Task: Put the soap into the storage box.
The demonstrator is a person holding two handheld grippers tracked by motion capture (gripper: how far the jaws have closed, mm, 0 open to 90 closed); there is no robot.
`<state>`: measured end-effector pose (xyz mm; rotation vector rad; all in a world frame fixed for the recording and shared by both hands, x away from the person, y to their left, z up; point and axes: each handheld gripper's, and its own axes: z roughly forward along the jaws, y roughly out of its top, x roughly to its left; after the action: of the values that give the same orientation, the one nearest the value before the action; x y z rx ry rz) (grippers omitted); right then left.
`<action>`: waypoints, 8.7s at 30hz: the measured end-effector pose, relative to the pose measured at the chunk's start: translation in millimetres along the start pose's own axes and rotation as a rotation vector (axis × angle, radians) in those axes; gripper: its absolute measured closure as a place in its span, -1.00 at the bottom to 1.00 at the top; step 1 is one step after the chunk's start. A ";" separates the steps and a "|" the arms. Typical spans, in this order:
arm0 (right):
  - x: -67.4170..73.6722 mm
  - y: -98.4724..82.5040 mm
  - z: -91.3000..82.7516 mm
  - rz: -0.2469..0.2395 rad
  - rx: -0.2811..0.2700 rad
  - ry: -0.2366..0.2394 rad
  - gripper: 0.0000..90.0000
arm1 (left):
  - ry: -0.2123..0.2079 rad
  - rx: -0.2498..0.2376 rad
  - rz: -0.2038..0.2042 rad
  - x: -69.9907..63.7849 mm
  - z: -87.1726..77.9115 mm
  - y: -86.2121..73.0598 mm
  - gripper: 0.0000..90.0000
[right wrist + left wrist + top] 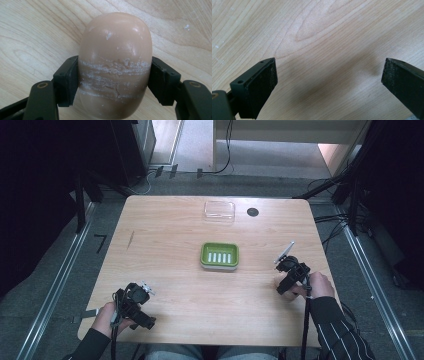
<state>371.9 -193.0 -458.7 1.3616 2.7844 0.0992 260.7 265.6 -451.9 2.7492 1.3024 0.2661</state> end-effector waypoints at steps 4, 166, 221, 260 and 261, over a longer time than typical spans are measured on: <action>1.2 0.8 -2.7 -0.007 -0.010 -0.001 -0.27 | 0.002 -0.001 0.001 -0.3 -0.2 0.1 -0.98; 76.8 151.1 -50.6 -0.461 -0.160 0.009 -0.26 | 0.026 -0.031 -0.053 2.3 -4.6 -23.5 -0.98; 92.4 199.0 -18.1 -0.640 -0.155 0.016 -0.26 | 0.030 -0.036 -0.076 4.7 -6.5 -31.3 -0.98; 94.1 198.9 -9.4 -0.646 -0.169 -0.011 -0.31 | 0.029 -0.042 -0.069 3.7 -6.5 -29.4 -0.98; 94.2 198.3 -10.3 -0.641 -0.165 -0.017 -0.32 | 0.029 -0.042 -0.069 3.7 -6.6 -29.3 -0.98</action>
<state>469.5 2.5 -434.3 0.3946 2.9577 0.2800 239.4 287.0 -449.5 2.6695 1.3791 0.3248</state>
